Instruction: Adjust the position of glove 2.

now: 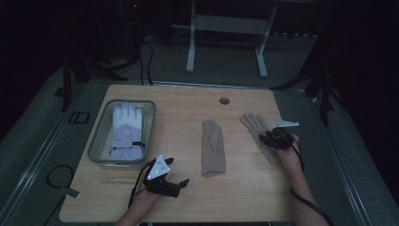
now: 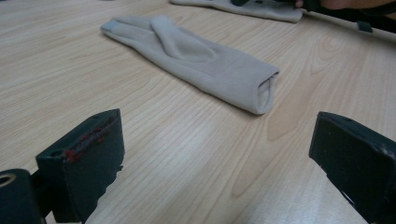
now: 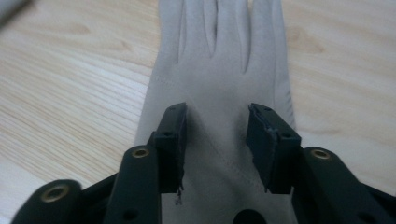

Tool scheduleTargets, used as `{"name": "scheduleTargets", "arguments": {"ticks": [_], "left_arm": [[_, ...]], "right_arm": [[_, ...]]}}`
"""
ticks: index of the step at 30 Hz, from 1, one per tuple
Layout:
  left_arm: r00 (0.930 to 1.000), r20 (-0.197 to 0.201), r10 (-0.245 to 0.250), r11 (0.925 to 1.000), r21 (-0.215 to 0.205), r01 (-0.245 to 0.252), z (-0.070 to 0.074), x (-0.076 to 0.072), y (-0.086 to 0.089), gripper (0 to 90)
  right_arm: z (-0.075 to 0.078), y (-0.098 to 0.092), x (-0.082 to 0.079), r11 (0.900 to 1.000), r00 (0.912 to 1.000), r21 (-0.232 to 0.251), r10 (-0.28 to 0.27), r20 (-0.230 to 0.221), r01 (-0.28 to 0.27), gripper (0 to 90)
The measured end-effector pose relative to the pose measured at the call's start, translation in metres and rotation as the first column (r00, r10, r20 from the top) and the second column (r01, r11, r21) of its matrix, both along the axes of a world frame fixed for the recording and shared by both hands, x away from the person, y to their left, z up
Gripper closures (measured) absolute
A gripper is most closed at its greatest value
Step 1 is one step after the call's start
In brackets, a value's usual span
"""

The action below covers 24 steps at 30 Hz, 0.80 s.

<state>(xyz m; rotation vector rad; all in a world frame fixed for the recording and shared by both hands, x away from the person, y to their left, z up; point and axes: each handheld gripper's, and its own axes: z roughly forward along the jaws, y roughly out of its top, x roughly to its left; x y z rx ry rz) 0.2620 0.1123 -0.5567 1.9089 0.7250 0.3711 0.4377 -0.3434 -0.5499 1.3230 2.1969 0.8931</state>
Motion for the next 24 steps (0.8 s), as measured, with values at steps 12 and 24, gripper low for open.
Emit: {"name": "scheduleTargets", "arguments": {"ticks": [12, 24], "left_arm": [[1.0000, -0.001, 0.002, 1.0000, -0.001, -0.002, -0.001, -0.001, -0.002, 3.5], [1.0000, 0.003, -0.002, 1.0000, -0.001, 0.002, -0.001, -0.001, -0.002, 3.5]], "right_arm": [[0.004, 0.019, -0.017, 0.991, 0.9906, 0.017, -0.136, 0.007, 0.136, 83.6], [0.037, 0.033, -0.058, 0.946, 0.9464, 0.095, -0.317, 0.059, 0.311, 83.7]]}}
